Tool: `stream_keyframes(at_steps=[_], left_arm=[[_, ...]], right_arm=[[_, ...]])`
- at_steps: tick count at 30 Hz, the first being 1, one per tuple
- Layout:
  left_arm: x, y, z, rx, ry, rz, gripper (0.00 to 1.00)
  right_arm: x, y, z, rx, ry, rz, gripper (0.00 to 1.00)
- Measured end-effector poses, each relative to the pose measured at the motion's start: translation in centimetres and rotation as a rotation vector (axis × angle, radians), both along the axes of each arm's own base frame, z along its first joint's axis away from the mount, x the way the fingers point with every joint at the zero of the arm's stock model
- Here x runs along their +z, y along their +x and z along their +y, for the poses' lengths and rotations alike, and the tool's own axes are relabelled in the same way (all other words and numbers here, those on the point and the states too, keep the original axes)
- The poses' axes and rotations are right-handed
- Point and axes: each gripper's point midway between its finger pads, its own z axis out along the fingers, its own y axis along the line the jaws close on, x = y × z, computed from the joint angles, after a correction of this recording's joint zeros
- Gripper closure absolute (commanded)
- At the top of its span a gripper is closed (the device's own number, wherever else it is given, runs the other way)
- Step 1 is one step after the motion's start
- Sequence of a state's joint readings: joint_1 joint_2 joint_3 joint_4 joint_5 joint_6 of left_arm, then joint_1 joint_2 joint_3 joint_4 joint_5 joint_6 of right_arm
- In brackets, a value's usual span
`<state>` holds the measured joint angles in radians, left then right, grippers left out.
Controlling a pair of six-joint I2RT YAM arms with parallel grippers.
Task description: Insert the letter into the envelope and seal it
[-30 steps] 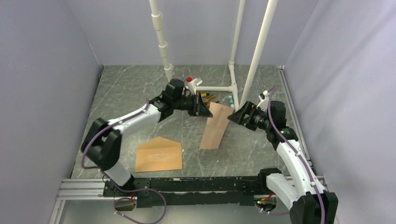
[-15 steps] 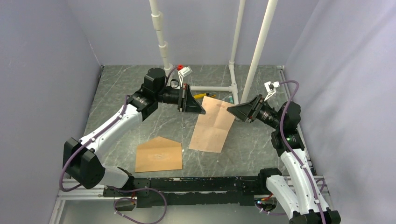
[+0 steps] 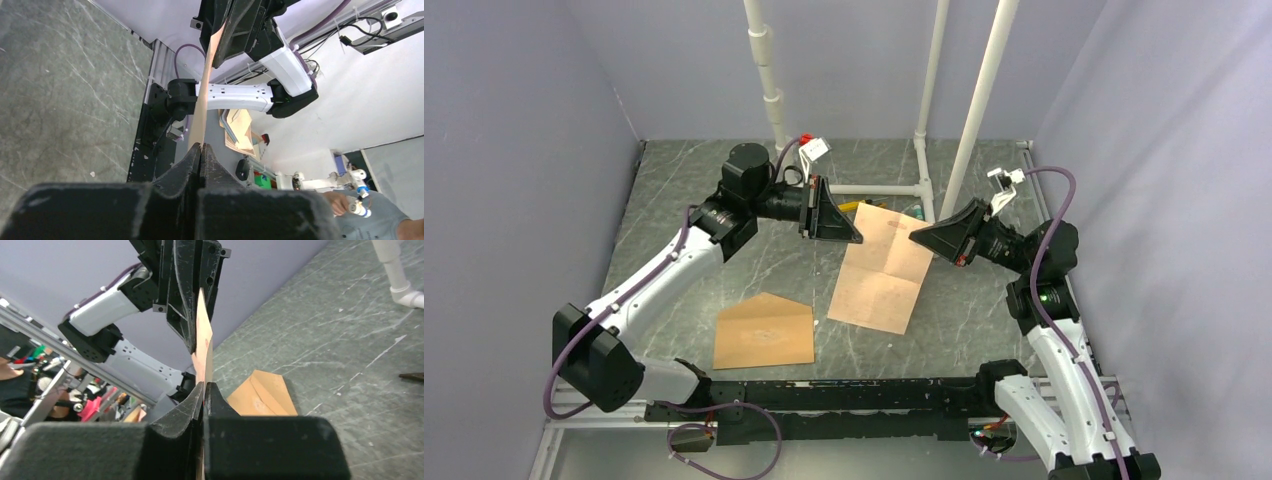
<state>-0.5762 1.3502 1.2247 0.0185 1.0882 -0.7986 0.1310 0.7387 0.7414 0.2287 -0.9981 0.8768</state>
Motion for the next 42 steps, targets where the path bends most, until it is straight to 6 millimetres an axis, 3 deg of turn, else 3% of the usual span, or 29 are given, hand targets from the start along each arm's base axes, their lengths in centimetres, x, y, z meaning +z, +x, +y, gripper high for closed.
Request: stream_keyframes(at_steps=[3,4,7,11,15,17,24,28,30,33,36,39,42], left_arm=[[0.0,0.0,0.1,0.002,0.0,-0.009,0.38],[0.1,-0.1,0.2,0.005,0.003,-0.008,0.29],[0.3,-0.4,0.4,0.012,0.009,-0.018,0.2],[0.7,-1.0,0.8,0.013,-0.011,-0.046,0.18],[-0.3,-1.3,0.9,0.012,-0.015,-0.045,0.25],[-0.9,-1.3,0.8,0.01,-0.011,-0.031,0.34],[-0.9,-2.1,0.0,-0.013,-0.023,-0.035,0.96],[-0.8,-1.6,-0.2,0.015,-0.028,-0.049,0.98],[-0.7,-1.3,-0.2,0.035,-0.028,-0.052,0.98],[-0.3,-1.1,-0.2,0.062,-0.034,-0.063,0.98],[0.1,-0.9,-0.1,0.086,-0.042,-0.073,0.98],[0.1,-0.5,-0.1,0.104,-0.041,-0.073,0.98],[-0.1,-0.2,-0.2,0.118,-0.031,-0.072,0.97]], right_arm=[[0.3,-0.1,0.1,0.001,0.003,-0.001,1.0],[0.6,-0.1,0.0,-0.005,0.004,-0.004,1.0],[1.6,0.0,-0.2,-0.033,0.014,-0.021,1.0],[3.7,-0.3,-0.5,-0.073,0.041,-0.065,1.0],[5.5,-0.6,-0.8,-0.095,0.078,-0.089,1.0],[6.2,-0.7,-0.8,-0.098,0.097,-0.095,1.0],[6.7,-0.5,-0.8,-0.093,0.126,-0.074,1.0],[6.5,-0.4,-0.8,-0.098,0.119,-0.076,1.0],[6.5,-0.5,-0.8,-0.099,0.104,-0.094,0.84],[6.5,-1.7,-0.5,-0.048,0.059,-0.155,0.5],[5.9,-3.9,-0.1,0.057,-0.009,-0.233,0.32],[5.3,-6.0,0.0,0.143,-0.086,-0.306,0.28],[5.9,-7.4,-0.2,0.155,-0.138,-0.378,0.27]])
